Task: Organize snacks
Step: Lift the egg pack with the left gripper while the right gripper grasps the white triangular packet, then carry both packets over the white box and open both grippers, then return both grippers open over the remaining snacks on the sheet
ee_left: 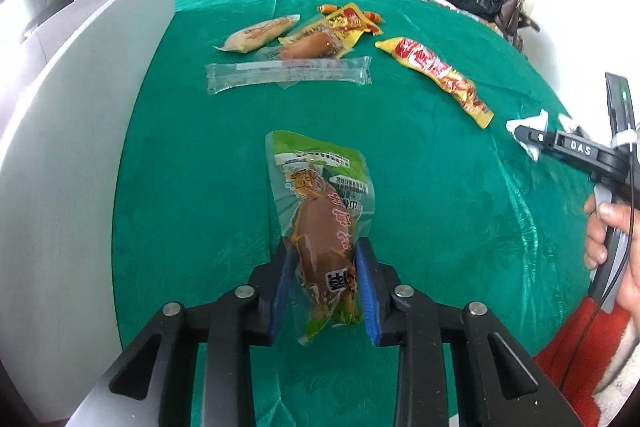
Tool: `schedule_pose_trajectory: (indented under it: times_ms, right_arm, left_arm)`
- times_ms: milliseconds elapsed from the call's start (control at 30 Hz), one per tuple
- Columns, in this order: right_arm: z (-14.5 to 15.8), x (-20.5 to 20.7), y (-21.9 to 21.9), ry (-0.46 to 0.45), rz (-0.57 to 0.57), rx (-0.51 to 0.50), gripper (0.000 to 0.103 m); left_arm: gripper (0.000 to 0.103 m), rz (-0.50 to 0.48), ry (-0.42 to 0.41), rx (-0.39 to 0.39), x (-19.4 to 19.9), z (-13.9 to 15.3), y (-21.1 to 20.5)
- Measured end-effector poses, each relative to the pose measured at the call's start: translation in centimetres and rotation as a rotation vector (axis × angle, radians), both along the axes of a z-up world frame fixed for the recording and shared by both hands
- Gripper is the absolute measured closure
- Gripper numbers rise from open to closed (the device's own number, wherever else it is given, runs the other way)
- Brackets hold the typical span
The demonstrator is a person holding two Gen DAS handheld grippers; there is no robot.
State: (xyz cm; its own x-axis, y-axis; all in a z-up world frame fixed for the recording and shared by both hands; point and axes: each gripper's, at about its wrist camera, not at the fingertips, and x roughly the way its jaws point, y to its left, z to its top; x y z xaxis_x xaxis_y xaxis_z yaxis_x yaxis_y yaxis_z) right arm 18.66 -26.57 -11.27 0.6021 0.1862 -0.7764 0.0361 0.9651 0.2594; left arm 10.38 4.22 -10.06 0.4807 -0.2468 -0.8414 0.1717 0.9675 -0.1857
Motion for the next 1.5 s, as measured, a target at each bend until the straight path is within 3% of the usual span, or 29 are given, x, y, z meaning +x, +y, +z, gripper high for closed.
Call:
schedule_pose_trajectory:
  times_ms: [200, 333, 500, 700, 833, 967, 1000, 1033, 1067, 1100, 1133, 1300, 1400, 1500]
  right_arm:
    - [2.1, -5.5, -0.9, -0.084, -0.01, 0.095, 0.056]
    - [2.7, -7.5, 0.9, -0.099, 0.003, 0.115, 0.056]
    - [4.6, -7.2, 6.5, -0.104, 0.121, 0.099, 0.056]
    - [11.3, -6.3, 16.8, -0.21, 0.351, 0.133, 0.056]
    - [15.7, -6.1, 25.5, -0.272, 0.531, 0.158, 0.055]
    - [17.3, -6.0, 33.8, -0.286, 0.665, 0.131, 0.055]
    - [17.0, -5.9, 35.5, -0.28, 0.683, 0.118, 0.052]
    - [16.5, -5.7, 37.3, -0.26, 0.692, 0.089, 0.046]
    - [15.9, -5.6, 38.3, -0.233, 0.701, 0.075, 0.04]
    - [15.3, -5.7, 38.8, -0.208, 0.71, 0.072, 0.027]
    - [14.7, -5.9, 39.0, -0.195, 0.715, 0.072, 0.027]
    - [12.7, -6.5, 34.2, -0.228, 0.669, 0.004, 0.026]
    - [10.0, -6.4, 28.9, -0.261, 0.578, -0.113, 0.026]
    - [6.3, -6.4, 22.1, -0.241, 0.457, -0.224, 0.026]
  left_arm:
    - [0.074, 0.005, -0.013, -0.072, -0.9, 0.3, 0.8]
    - [0.074, 0.009, -0.019, -0.15, -1.5, 1.4, 1.5]
    - [0.074, 0.011, -0.116, -0.252, -2.9, 6.1, 3.6]
    - [0.074, 0.138, -0.211, -0.351, -4.4, 11.2, 11.3]
    - [0.074, 0.274, -0.262, -0.295, -4.9, 13.2, 18.3]
    - [0.074, 0.461, -0.24, -0.172, -4.7, 12.3, 24.9]
    - [0.072, 0.509, -0.227, -0.131, -4.7, 11.8, 26.0]
    - [0.058, 0.552, -0.209, -0.102, -4.7, 11.1, 27.1]
    - [0.034, 0.591, -0.187, -0.083, -4.8, 10.5, 28.0]
    - [0.025, 0.62, -0.181, -0.074, -5.1, 10.2, 28.7]
    - [0.018, 0.638, -0.188, -0.069, -5.8, 9.7, 28.9]
    - [0.016, 0.614, -0.196, -0.055, -7.1, 9.1, 27.1]
    - [0.016, 0.526, -0.22, -0.065, -6.4, 9.9, 23.4]
    - [0.015, 0.374, -0.238, -0.081, -5.8, 11.1, 17.9]
